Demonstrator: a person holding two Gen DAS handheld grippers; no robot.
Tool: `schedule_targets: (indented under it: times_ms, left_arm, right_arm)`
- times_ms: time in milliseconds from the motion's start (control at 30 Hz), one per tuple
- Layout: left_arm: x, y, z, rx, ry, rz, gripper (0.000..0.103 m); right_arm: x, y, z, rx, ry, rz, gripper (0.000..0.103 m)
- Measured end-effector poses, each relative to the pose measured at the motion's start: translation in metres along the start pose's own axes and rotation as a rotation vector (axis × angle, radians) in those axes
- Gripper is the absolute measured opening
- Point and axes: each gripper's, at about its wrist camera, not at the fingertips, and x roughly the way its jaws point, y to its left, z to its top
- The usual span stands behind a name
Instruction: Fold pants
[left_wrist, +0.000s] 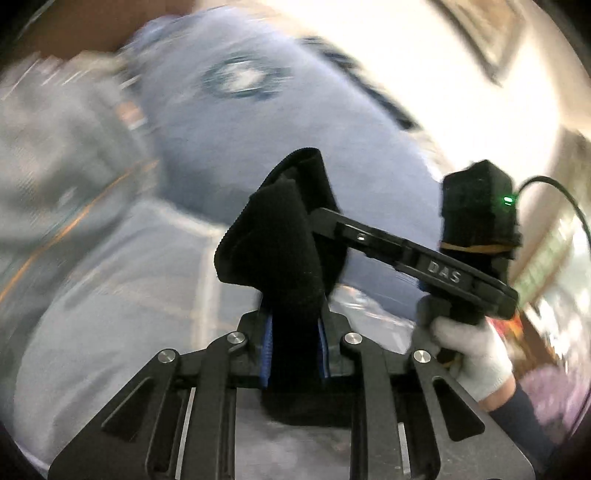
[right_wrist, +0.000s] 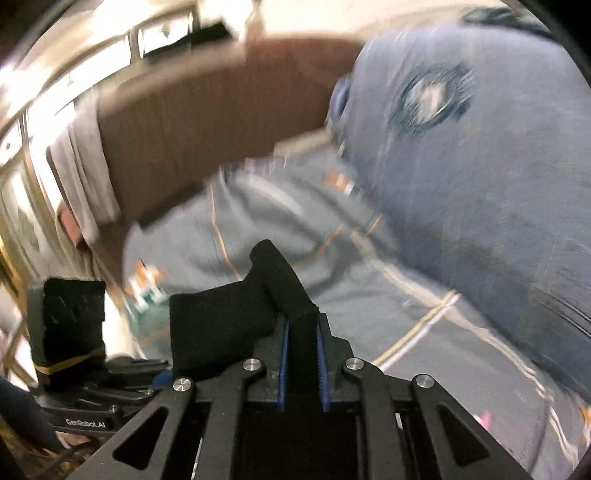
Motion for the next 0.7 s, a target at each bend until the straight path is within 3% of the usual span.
schedule_targets:
  times_ms: [167,300,400,500,567,600,633,700]
  left_arm:
    - [0.034,-0.075,-0.013,0.139,0.102,-0.17,0.018]
    - [0.075,-0.112,-0.05,0.214,0.229,-0.212,0.018]
    - [0.111,-0.12,-0.084,0.24,0.357,-0.196,0.018]
    - [0.119,-0.12,-0.106,0.256,0.447,-0.19,0.019]
    - [0.106,-0.124,-0.102,0.277,0.452,-0.23,0.032]
    - [0.098,-0.128,-0.101,0.293,0.459,-0.266,0.048]
    - [0.086,-0.132,-0.101,0.309,0.47,-0.329,0.056]
    - [0.071,-0.135,-0.1,0.352,0.464,-0.352,0.057]
  right_arm:
    - [-0.098,-0.025,-0.033,0.126,-0.172,-0.062,0.012]
    - [-0.152,-0.056,-0.096,0.306,-0.261,-0.118,0.012]
    - [-0.163,-0.082,-0.15,0.441,-0.226,-0.224,0.014]
    - [-0.153,-0.099,-0.19,0.536,-0.097,-0.347,0.014]
    - [-0.154,-0.095,-0.2,0.53,-0.087,-0.392,0.015]
    - [-0.159,-0.093,-0.201,0.542,-0.108,-0.4,0.024]
    - [-0.163,-0.092,-0.201,0.553,-0.12,-0.418,0.03]
    - [-0.172,-0.093,-0.201,0.574,-0.141,-0.453,0.042]
